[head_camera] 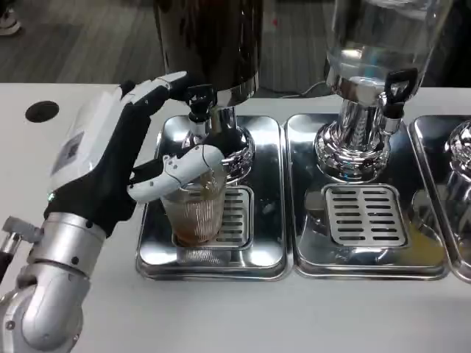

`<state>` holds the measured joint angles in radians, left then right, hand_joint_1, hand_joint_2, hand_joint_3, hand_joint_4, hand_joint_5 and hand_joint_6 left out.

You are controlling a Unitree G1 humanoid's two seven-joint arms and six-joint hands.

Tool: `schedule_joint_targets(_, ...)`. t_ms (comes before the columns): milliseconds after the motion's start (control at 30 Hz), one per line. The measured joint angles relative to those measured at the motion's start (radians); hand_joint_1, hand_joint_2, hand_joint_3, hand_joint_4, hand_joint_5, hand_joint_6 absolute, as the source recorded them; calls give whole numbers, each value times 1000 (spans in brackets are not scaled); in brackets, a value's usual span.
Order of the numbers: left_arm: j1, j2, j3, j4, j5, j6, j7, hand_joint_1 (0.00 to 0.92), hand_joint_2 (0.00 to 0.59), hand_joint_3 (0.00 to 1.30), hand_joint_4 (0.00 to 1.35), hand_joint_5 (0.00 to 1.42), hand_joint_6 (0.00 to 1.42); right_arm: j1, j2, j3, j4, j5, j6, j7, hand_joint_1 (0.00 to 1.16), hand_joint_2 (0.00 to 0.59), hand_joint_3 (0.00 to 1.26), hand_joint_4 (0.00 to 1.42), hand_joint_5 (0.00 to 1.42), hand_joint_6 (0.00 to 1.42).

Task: Grasp the cup under the faucet to collect the drink, then remove the cup.

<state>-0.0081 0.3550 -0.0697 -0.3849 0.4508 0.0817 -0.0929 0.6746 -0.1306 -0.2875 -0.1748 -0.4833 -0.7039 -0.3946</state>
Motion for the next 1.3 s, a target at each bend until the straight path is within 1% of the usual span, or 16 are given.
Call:
schedule_joint_targets(967, 7, 0, 7, -2, -4, -2, 1, 123, 59, 282, 297, 127, 0, 1, 0, 0, 1, 1, 0, 0, 651, 586, 458, 364, 313, 211)
schedule_joint_targets(1300, 12, -1, 8, -8, -4, -2, 2, 124, 60, 282, 302, 129, 0, 6, 1, -1, 1, 1, -10, 0, 651, 586, 458, 365, 313, 217)
